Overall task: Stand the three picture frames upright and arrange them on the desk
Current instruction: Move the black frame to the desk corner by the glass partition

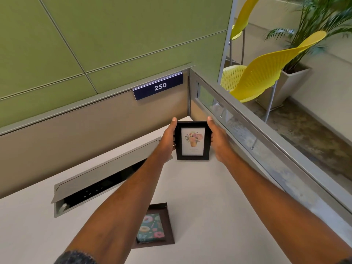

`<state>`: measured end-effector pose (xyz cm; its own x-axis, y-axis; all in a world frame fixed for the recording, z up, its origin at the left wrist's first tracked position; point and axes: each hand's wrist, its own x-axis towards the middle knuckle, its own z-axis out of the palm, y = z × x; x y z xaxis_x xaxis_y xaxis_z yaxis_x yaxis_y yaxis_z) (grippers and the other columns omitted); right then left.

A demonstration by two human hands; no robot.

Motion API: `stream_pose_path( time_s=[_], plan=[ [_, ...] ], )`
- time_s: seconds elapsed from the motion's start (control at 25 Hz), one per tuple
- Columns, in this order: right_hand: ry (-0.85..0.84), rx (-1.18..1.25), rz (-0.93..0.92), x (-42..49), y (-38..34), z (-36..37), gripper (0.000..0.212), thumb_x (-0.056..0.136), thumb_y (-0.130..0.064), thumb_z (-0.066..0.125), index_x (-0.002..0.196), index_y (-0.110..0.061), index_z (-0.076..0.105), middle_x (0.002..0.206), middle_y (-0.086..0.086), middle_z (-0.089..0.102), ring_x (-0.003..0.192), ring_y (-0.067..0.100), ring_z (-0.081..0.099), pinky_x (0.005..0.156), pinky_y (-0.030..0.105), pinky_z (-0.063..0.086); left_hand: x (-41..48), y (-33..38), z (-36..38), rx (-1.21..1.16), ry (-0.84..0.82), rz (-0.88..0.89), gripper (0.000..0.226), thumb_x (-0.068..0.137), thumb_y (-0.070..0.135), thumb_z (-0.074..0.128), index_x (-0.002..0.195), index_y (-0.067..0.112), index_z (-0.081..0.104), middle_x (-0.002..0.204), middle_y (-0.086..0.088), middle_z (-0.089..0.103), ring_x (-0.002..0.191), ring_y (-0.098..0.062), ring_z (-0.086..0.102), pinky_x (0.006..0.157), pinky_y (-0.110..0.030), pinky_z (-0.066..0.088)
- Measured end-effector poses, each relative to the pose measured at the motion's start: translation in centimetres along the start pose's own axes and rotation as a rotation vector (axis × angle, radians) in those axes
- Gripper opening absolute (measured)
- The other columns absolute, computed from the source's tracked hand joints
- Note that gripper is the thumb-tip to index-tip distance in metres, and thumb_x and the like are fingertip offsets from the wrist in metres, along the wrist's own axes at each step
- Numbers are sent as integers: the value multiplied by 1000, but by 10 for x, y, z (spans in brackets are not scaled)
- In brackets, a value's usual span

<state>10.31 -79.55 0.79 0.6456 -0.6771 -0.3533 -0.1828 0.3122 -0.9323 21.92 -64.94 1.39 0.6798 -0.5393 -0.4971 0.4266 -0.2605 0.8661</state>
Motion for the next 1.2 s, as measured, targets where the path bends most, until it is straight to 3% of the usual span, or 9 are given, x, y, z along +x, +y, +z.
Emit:
stream_pose_path(
  time_s=[0.2, 0.36, 0.6, 0.72, 0.84, 1.0, 1.08, 1.2],
  plan=[
    [18, -11, 2, 7, 5, -1, 42, 96, -71, 61, 83, -39, 85, 89, -2, 86, 77, 10, 83, 59, 22, 58, 15, -4, -1, 9, -18, -10, 69, 102, 80, 42, 141, 29, 70, 135, -3, 77, 131, -27, 68, 124, -55, 45],
    [22, -21, -12, 11, 8, 2, 41, 94, -73, 61, 79, -43, 83, 89, -2, 86, 78, 11, 83, 57, 19, 59, 25, -5, -3, -2, -20, -5, 58, 103, 79, 42, 125, 35, 74, 129, 1, 79, 126, -24, 70, 123, -55, 46],
    [8, -61, 8, 14, 7, 1, 53, 91, -79, 59, 92, -32, 83, 92, -5, 86, 79, 6, 82, 58, 18, 58, 28, -4, -6, 11, -62, -24, 75, 101, 83, 39, 145, 30, 67, 139, -1, 76, 135, -28, 65, 125, -58, 41],
    [0, -73, -8, 13, 6, -2, 49, 93, -78, 58, 85, -37, 83, 89, -10, 86, 78, 1, 81, 62, 20, 58, 25, -1, -8, 44, -72, -31, 83, 99, 87, 35, 146, 25, 64, 139, -1, 73, 136, -28, 61, 128, -59, 34],
    [-44, -119, -52, 7, 2, -4, 46, 95, -77, 57, 88, -40, 83, 94, -7, 86, 85, 4, 82, 74, 30, 58, 15, 8, -16, 90, -55, -31, 90, 94, 93, 31, 130, 20, 69, 132, -1, 74, 134, -28, 59, 128, -59, 27],
    [-24, -136, -76, -12, -7, -6, 45, 98, -71, 59, 104, -29, 76, 93, -11, 85, 84, 1, 81, 71, 25, 58, -7, 27, -37, 74, -9, 4, 93, 95, 93, 31, 135, 19, 73, 150, -8, 68, 150, -31, 50, 133, -59, 23],
    [24, -186, -101, -25, -9, -5, 48, 100, -70, 57, 107, -26, 74, 94, -9, 84, 83, 2, 80, 66, 20, 55, -20, 34, -52, 60, 25, 35, 94, 97, 90, 30, 138, 18, 74, 149, -9, 68, 149, -31, 51, 133, -58, 25],
    [247, -314, -193, -55, -4, -4, 51, 102, -68, 52, 111, -21, 70, 93, -10, 74, 83, 3, 69, 64, 23, 47, -50, 36, -80, 14, 58, 106, 92, 101, 87, 27, 138, 17, 73, 145, -7, 71, 145, -28, 57, 129, -54, 31]
  ],
)
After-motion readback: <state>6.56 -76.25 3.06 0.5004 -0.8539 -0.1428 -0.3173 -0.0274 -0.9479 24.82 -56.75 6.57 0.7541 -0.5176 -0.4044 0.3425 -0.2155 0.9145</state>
